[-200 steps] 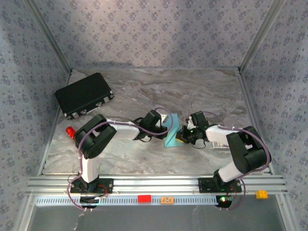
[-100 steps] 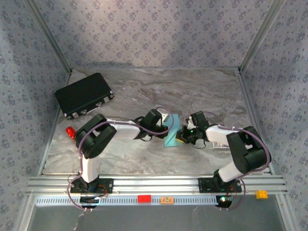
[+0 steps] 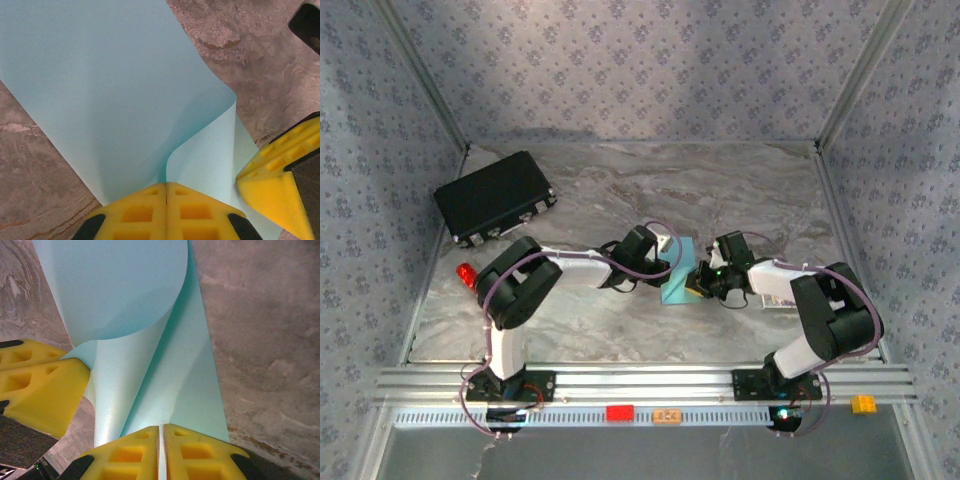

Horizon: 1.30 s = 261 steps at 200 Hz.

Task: Fold a paper plane with a square sheet of paper (pick it up from the middle)
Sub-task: Fold the triangle a second time at the center of the table.

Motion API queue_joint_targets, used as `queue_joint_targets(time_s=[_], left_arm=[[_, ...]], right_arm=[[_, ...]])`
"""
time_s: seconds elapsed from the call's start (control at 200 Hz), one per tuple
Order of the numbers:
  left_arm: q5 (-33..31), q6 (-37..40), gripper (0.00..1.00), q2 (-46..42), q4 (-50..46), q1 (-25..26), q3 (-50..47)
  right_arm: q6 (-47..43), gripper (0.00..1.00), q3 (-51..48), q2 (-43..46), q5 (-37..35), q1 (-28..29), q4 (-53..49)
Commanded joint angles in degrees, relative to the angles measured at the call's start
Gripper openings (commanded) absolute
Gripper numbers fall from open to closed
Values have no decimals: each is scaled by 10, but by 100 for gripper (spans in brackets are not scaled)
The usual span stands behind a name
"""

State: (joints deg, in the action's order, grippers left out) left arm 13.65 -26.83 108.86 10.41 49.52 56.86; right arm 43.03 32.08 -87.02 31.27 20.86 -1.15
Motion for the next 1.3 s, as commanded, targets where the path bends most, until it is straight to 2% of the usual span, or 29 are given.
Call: queue_joint_targets(time_s=[0.0,0.705,1.299], left_arm=[[-6,0,0,-2,-7,0,-2],[-9,-16,0,4,5,0,-17],[-10,1,0,-6,6,0,-6]], right_arm=[[-7,13,-4,2,-15,-5,-22],[-5,13,-4,4,-15,-5,-22],[-3,13,-5,4,-10,-6,-16]])
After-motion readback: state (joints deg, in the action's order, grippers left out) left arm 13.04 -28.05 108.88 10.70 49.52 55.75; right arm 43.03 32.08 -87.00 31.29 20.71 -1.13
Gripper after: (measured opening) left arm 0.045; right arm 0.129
